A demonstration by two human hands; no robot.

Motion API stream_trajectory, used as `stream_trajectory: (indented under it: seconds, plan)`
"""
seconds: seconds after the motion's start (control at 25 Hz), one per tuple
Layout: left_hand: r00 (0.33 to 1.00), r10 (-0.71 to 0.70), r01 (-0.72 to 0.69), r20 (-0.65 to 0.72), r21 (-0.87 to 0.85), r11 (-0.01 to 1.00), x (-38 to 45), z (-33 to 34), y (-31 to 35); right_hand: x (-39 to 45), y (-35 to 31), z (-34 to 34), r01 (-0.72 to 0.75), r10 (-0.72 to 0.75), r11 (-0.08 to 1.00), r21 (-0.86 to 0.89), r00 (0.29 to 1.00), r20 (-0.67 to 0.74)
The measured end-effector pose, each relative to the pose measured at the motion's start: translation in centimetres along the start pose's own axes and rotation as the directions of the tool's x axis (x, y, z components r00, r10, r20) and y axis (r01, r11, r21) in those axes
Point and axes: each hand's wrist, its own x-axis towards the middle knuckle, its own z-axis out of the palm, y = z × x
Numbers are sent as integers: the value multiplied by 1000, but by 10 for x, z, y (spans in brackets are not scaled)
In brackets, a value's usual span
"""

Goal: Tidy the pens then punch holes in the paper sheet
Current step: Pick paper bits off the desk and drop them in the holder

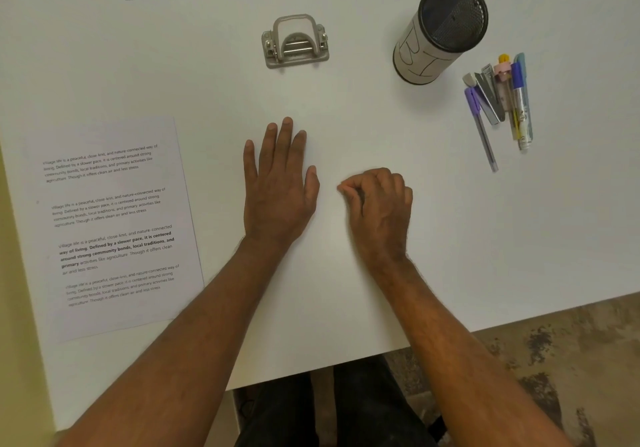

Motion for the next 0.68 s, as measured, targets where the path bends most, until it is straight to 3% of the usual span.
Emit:
stream_trajectory:
  seconds: [0.16, 0.28, 0.4, 0.56, 0.68]
  plan:
    - [1000, 0, 0, 5, -8, 1000, -1, -2, 1, 4, -2, -11, -99, 94, 981, 165, 995, 40]
    - [1000, -3, 3, 8, -12, 1000, 0, -3, 2, 18, -7, -34, -240, 246, 884, 402, 969, 37]
    - [1000, -2, 2, 13, -15, 1000, -2, -5, 2, 53, -15, -67, -197, 256, 850, 488, 965, -56]
    - [1000, -1, 1, 13, -26, 1000, -4, -5, 0, 123, -19, -106, -70, 189, 911, 406, 947, -260]
    - [1000, -5, 6, 16, -31, 1000, 0, -5, 3, 172, -10, -121, -97, 128, 986, 135, 960, -249]
